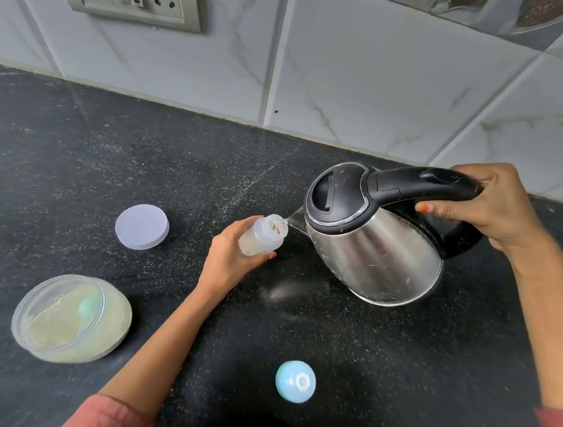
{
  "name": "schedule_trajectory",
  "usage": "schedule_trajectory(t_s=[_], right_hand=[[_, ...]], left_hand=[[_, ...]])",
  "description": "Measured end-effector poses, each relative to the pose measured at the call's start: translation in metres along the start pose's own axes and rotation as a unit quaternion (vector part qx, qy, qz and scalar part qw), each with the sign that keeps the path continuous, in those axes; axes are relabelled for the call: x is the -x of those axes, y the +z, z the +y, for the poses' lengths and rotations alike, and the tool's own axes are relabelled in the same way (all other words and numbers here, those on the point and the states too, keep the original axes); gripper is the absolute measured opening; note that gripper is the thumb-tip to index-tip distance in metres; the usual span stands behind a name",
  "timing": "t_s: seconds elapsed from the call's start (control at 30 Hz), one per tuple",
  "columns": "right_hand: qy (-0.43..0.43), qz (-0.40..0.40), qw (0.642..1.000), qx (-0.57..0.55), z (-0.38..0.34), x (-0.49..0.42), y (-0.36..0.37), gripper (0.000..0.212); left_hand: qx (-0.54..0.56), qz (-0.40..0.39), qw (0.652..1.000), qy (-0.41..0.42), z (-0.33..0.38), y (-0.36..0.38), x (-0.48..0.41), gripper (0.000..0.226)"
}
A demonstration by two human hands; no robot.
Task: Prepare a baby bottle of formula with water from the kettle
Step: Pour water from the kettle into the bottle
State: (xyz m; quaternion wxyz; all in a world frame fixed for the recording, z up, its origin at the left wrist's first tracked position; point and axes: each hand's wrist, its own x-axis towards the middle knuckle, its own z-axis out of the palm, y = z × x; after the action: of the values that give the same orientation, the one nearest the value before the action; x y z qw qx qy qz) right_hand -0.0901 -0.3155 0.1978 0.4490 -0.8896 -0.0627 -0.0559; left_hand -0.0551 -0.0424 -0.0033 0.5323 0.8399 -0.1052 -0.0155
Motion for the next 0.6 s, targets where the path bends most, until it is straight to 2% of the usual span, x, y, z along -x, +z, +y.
schedule_trajectory(t_s=[0.6], right_hand=[[-0.019,-0.016,1.0,0.003,-0.002,0.0033,-0.0051,0.039]], left_hand=[[0.008,0.003,1.0,0.006,-0.0018,0.0027,0.0022,0.062]])
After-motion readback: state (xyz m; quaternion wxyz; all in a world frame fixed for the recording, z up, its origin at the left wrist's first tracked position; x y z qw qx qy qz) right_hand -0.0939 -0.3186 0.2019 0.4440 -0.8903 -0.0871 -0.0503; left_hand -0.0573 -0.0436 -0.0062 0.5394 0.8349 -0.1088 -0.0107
